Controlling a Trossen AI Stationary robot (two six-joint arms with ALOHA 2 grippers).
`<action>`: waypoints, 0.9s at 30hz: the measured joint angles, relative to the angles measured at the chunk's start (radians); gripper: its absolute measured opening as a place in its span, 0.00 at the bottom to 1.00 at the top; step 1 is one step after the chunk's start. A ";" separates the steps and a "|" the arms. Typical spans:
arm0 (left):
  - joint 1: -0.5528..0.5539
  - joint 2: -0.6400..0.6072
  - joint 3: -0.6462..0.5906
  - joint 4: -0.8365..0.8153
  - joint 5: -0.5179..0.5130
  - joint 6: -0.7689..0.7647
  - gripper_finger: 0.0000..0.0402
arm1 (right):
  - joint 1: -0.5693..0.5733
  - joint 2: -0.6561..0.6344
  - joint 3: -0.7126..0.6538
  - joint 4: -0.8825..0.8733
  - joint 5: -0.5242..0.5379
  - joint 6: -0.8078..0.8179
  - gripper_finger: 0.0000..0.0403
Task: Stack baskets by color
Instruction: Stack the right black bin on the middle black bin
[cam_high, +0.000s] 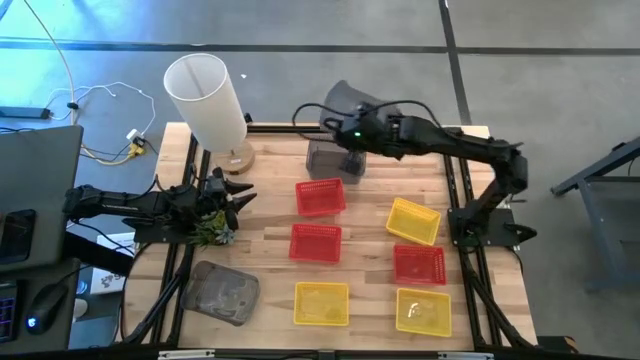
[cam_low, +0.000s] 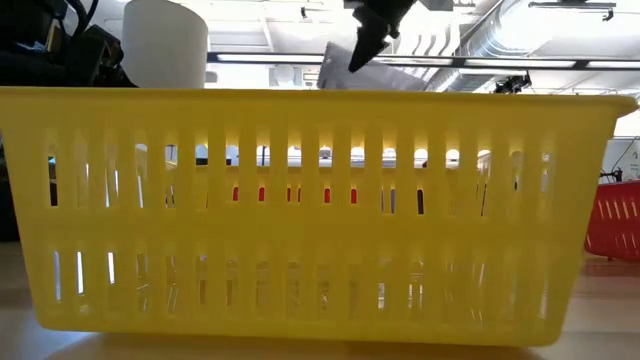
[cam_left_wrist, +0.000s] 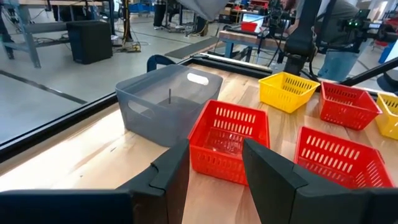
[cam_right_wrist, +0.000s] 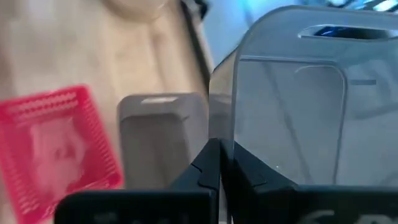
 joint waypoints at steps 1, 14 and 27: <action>0.000 0.000 0.000 -0.002 0.000 -0.005 0.34 | -0.001 0.022 0.016 -0.020 -0.024 -0.010 0.00; 0.000 0.000 0.000 -0.016 0.000 -0.036 0.34 | -0.008 0.176 0.048 -0.051 -0.221 -0.096 0.00; 0.000 0.005 0.000 -0.020 0.009 -0.049 0.34 | -0.021 0.245 0.047 -0.049 -0.204 -0.013 0.00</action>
